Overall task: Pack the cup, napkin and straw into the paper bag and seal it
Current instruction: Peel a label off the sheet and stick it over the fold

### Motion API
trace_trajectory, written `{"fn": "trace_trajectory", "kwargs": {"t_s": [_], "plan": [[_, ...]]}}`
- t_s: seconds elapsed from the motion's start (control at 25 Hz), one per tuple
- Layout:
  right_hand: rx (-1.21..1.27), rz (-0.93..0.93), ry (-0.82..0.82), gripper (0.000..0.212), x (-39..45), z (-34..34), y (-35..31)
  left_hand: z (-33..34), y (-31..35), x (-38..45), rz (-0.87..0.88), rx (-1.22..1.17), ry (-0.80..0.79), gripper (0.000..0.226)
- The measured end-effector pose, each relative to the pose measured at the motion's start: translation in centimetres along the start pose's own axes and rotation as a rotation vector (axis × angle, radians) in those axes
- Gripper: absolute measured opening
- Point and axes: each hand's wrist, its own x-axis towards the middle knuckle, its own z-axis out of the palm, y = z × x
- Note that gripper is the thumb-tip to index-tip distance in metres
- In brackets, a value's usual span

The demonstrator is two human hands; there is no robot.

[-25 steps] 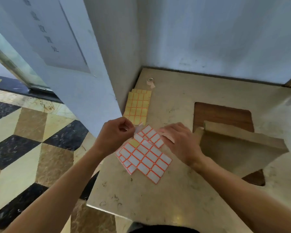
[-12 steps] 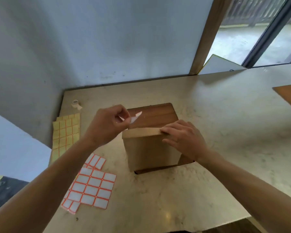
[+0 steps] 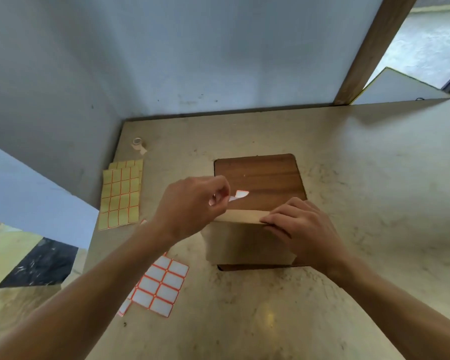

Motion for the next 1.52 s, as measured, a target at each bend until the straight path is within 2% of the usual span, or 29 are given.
{"fn": "trace_trajectory", "kwargs": {"t_s": [0.24, 0.52, 0.76, 1.16, 1.52], "plan": [[-0.05, -0.073, -0.03, 0.022, -0.4, 0.2, -0.3, 1.4, 1.6, 0.6, 0.229, 0.257, -0.086, 0.009], [-0.025, -0.031, -0.011, 0.012, -0.9, 0.4, -0.6, 2.4, 2.9, 2.2, 0.284, 0.438, -0.194, 0.005], [-0.014, -0.031, -0.017, 0.011, -0.7, 0.4, -0.5, 3.6, 3.7, 2.9, 0.325, 0.467, -0.248, 0.004], [-0.02, -0.016, 0.027, 0.008, -0.4, 0.2, -0.8, 3.5, 2.7, 2.7, 0.285, 0.315, -0.31, 0.013], [0.006, 0.052, -0.022, 0.025, -0.3, 0.3, -0.7, 3.2, 1.4, 3.5, 0.14, 0.046, -0.483, 0.015]]}}
